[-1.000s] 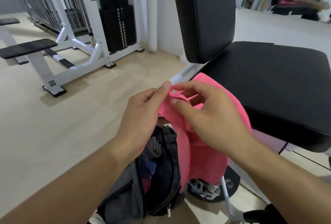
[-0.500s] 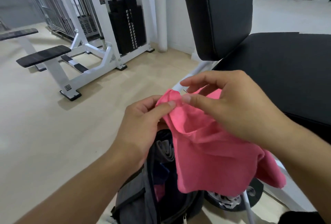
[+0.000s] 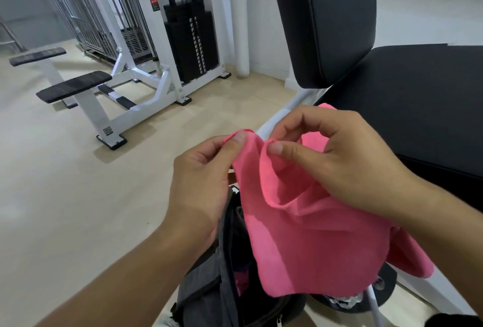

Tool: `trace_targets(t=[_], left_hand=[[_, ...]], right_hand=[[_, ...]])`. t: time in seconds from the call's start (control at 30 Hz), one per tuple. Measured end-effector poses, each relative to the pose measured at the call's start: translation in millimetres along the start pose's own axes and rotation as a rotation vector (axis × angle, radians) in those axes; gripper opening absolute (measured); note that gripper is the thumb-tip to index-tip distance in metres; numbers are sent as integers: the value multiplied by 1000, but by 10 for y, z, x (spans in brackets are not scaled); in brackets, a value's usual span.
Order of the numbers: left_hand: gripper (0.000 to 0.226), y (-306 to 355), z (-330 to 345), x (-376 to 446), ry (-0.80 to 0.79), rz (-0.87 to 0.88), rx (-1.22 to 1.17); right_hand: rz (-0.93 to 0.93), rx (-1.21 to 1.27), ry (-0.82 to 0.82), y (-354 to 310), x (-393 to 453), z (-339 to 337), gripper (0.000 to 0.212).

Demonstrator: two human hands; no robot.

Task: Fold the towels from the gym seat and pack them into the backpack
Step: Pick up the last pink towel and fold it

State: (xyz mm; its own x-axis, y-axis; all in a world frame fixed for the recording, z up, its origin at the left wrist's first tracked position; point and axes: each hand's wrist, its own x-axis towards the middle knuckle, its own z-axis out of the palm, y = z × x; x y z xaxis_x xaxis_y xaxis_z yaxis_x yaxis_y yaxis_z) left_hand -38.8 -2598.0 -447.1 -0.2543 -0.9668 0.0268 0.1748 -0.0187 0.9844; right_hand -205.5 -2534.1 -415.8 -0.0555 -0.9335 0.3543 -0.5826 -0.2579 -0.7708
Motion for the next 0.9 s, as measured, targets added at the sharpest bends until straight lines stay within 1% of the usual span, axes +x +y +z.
trace_targets(t=[0.07,0.2,0.27,0.5,0.73,0.9], left_hand=[[19,11,-4,-15,-75,4,45],[36,13,1,-69,-208,27,95],[36,10,7,-94,-245,50,116],[28,18,6,-106,-189,111,57],[33,-10,-25,-83,-203,170,173],[26,1,-43,-107,-244,199,171]], right_hand=[[-27,16,-16,-10,-8,11,5],[-49,15,10,0,-6,30,6],[-57,-12,28,2,1,19,8],[-80,-19,42,38,21,0,10],[-121,-33,18,62,27,-12,15],[-136,-39,26,76,27,-32,14]])
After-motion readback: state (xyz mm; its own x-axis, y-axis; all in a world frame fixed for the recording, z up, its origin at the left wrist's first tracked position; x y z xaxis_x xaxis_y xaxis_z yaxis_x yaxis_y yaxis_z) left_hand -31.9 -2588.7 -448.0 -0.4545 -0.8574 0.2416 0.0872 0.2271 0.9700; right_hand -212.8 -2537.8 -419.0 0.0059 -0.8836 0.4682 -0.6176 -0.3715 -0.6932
